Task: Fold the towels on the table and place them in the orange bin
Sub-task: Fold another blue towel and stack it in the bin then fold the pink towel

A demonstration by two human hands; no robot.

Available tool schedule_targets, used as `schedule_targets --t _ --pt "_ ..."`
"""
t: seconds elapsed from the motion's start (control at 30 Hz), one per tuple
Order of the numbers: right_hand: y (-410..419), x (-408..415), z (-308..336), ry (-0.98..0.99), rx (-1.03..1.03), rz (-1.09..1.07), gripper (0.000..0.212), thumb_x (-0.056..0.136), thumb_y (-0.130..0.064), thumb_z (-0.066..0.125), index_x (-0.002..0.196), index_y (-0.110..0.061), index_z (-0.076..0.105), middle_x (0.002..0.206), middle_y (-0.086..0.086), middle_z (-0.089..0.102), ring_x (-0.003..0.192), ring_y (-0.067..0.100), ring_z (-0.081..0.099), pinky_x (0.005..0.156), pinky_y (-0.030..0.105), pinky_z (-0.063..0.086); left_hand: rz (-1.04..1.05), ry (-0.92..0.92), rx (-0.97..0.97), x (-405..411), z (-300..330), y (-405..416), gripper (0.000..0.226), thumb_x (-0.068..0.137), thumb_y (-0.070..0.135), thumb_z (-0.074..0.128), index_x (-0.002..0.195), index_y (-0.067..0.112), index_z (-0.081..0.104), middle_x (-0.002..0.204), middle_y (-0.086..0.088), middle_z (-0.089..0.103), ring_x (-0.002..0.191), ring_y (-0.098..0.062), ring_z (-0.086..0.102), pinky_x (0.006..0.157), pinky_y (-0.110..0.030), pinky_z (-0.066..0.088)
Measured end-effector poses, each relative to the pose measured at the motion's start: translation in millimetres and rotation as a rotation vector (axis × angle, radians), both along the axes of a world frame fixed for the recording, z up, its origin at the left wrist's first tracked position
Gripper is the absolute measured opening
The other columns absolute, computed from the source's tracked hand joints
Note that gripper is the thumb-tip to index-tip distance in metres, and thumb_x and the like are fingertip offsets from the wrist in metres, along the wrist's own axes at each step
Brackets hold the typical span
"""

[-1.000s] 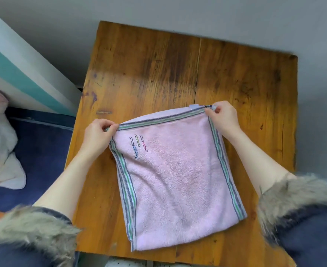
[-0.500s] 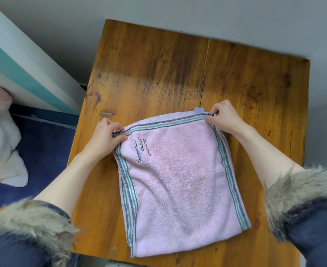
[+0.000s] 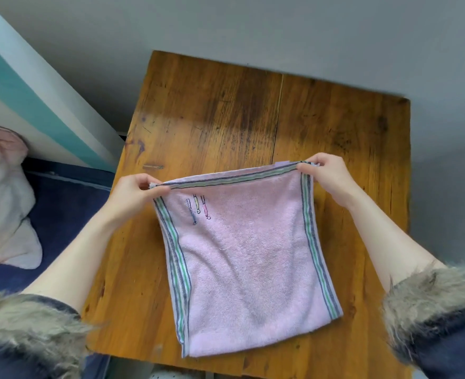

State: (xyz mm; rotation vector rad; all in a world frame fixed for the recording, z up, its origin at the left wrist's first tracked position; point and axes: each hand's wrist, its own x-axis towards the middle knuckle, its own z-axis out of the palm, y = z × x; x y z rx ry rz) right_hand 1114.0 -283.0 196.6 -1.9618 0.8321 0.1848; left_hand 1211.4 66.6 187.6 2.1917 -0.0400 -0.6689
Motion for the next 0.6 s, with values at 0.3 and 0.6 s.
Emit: schedule_targets --t 0.3,0.6 --pt "-6.4 -37.4 110.0 -0.143 -0.065 0.008 0.007 0.083 -0.014 0.068 0.081 -0.007 0.067 0.078 -0.001 0.062 0.075 0.007 0.055 0.067 0.021 0.043 -0.076 -0.105 -0.198 -8.3 99.0 2.0 0.017 0.085 0.024 0.065 0.081 0.008 0.067 0.078 -0.006 0.064 0.070 -0.010 0.055 0.060 -0.014 0.041" --pt "5.4 -75.1 231.1 -0.358 -0.053 -0.091 0.005 0.083 -0.012 0.067 0.086 -0.009 0.070 0.085 0.009 0.069 0.082 0.017 0.063 0.086 0.030 0.048 -0.322 -0.413 -0.202 26.1 224.5 7.3 0.014 0.083 0.016 0.069 0.071 0.021 0.065 0.062 0.011 0.067 0.059 0.001 0.056 0.056 -0.007 0.041"
